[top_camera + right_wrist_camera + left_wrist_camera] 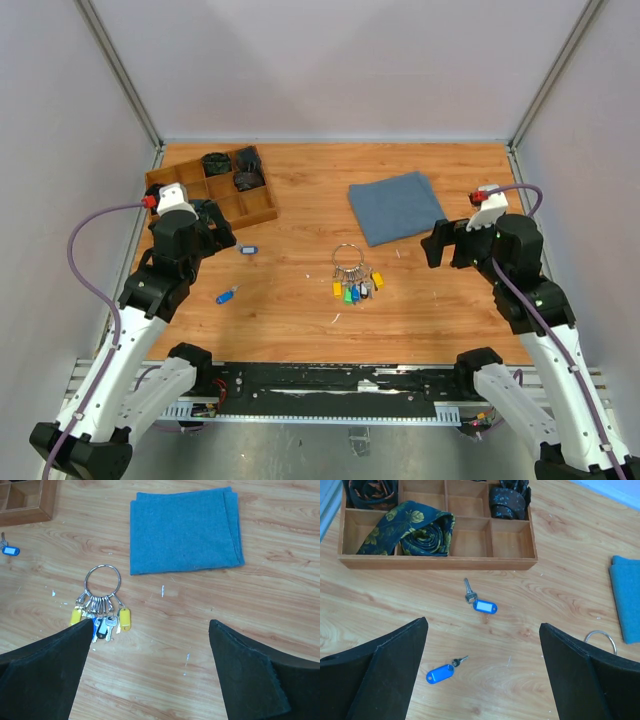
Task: Put the keys on the keyring
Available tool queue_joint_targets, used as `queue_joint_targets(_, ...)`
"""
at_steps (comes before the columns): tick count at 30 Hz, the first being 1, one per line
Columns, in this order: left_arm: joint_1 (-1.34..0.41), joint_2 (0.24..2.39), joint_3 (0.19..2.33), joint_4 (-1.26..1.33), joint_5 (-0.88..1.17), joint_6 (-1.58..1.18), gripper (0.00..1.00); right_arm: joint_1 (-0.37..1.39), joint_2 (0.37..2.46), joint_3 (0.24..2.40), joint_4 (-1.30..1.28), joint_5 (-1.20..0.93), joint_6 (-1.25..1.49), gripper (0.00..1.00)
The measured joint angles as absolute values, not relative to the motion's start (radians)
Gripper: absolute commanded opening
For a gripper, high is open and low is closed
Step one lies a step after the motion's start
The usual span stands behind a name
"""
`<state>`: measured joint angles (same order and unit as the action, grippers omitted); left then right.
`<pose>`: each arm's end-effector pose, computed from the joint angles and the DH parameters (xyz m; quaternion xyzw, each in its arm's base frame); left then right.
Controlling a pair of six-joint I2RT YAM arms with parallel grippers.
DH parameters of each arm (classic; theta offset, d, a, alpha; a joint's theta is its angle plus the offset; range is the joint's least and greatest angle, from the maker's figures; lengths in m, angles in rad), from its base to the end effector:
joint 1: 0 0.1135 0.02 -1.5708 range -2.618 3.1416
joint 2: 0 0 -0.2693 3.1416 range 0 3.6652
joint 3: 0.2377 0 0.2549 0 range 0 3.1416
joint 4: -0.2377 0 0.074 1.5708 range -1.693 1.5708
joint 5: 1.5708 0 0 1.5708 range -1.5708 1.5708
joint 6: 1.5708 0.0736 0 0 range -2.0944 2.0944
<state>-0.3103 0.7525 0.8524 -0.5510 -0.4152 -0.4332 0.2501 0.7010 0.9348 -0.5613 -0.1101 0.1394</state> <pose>0.1911 -0.0301 0.3204 -0.1602 0.8209 -0.0260 0.5476 0.1730 0.0525 0.3556 -0.0769 0.8087 0.1564 0.5618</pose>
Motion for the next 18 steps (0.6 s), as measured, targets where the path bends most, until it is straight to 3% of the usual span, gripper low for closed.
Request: queue_joint_targets(18,-0.31,0.766,0.852,-0.548,-0.453,-0.427,1.0,0.25,0.746,0.918,-0.539,-0.015,0.184,0.98)
